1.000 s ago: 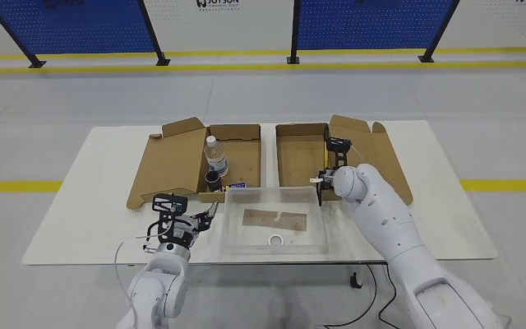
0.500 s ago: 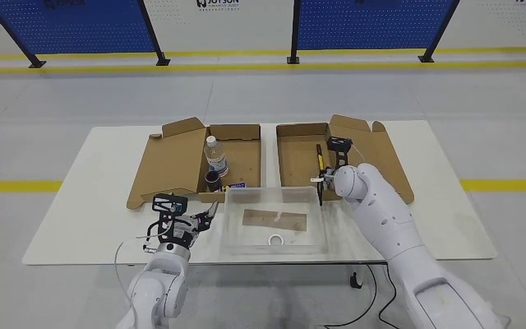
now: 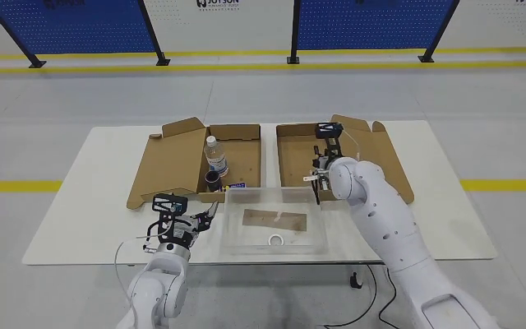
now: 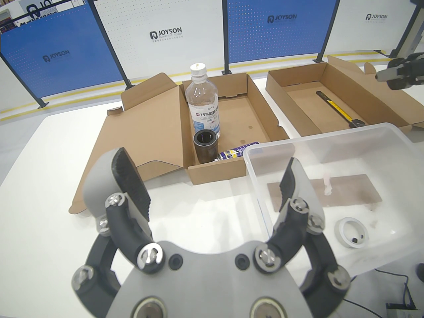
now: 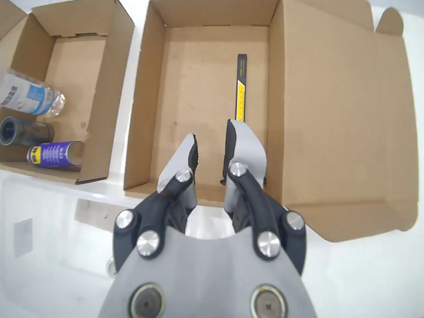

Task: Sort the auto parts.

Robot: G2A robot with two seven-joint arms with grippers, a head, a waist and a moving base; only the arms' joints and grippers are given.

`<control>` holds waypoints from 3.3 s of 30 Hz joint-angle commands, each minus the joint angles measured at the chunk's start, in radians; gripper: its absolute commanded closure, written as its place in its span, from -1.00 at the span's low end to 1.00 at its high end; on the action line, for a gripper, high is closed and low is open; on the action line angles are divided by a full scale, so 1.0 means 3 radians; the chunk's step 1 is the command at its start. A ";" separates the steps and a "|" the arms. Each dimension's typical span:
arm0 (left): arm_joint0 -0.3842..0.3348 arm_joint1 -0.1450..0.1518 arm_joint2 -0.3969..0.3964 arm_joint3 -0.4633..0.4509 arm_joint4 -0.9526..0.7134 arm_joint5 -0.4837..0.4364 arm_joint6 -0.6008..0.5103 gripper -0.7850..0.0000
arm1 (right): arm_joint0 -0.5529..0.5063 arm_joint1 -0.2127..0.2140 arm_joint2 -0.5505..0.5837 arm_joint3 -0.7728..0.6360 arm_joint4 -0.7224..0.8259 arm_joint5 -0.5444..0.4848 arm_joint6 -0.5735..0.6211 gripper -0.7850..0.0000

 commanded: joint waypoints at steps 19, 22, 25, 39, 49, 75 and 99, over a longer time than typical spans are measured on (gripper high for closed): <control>0.0000 0.0000 0.0000 0.0000 0.0000 0.0000 0.0000 -1.00 | -0.0200 -0.0013 -0.0566 -0.0815 -0.0143 -0.1171 0.1259 0.19; 0.0000 0.0000 0.0000 0.0000 0.0000 0.0000 0.0000 -1.00 | -0.0118 -0.0057 -0.0667 -0.0535 0.0029 -0.1265 0.1299 0.18; 0.0000 0.0000 0.0000 0.0000 0.0000 0.0000 0.0000 -1.00 | -0.0030 -0.0103 -0.0761 -0.0289 0.0163 -0.1323 0.1312 0.18; -0.0013 0.0018 -0.0182 -0.0113 -0.0121 0.0000 0.0061 -1.00 | 0.0199 -0.0299 -0.1128 0.0383 0.0534 -0.1492 0.1223 0.18; 0.0010 0.0058 -0.0528 -0.0339 -0.0275 -0.0156 -0.0256 -1.00 | 0.0241 -0.0384 -0.1237 0.0675 0.0673 -0.1540 0.1117 0.18; -0.0048 0.0086 -0.0574 -0.0285 -0.0203 -0.0253 -0.0266 -1.00 | 0.0084 -0.0302 -0.1106 0.0562 0.0602 -0.1639 0.1352 0.27; -0.0048 0.0086 -0.0574 -0.0285 -0.0203 -0.0253 -0.0266 -1.00 | 0.0353 -0.0500 -0.1382 0.1143 0.0757 -0.1794 0.1288 0.93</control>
